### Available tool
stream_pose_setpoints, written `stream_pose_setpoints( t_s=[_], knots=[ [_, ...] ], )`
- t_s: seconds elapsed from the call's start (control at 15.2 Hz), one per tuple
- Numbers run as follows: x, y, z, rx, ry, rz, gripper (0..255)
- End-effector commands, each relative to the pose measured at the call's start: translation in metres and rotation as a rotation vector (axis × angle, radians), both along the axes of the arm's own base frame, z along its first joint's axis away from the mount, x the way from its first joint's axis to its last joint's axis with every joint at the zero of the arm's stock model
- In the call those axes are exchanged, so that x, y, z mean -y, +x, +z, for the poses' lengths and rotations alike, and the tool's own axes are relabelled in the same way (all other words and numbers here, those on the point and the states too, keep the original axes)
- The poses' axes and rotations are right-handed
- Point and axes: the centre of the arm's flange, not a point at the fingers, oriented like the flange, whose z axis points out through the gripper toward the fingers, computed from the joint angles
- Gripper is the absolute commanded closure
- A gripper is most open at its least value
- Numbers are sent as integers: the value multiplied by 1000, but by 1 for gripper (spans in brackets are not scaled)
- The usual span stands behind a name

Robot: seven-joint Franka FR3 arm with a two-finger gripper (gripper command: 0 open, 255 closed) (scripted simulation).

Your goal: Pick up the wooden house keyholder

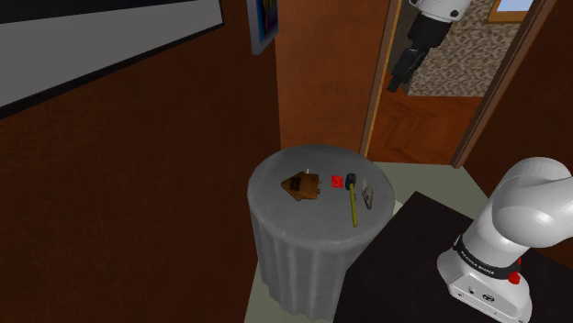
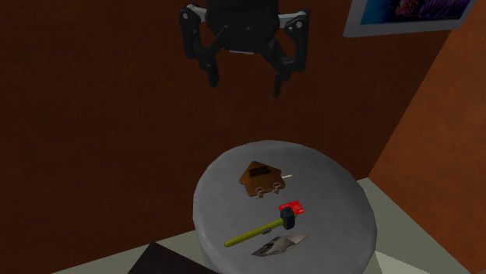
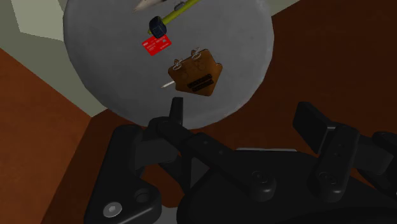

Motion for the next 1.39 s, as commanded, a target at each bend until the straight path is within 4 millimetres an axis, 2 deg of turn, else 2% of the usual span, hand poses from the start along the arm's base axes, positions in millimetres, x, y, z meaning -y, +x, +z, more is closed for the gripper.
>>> stream_pose_setpoints(
  t_s=[0.0, 1.32],
  knots=[
    [0, 0, 0, 0, 0, 0, 0],
    [11, 153, -222, -105, -28, 18, 0]
  ],
)
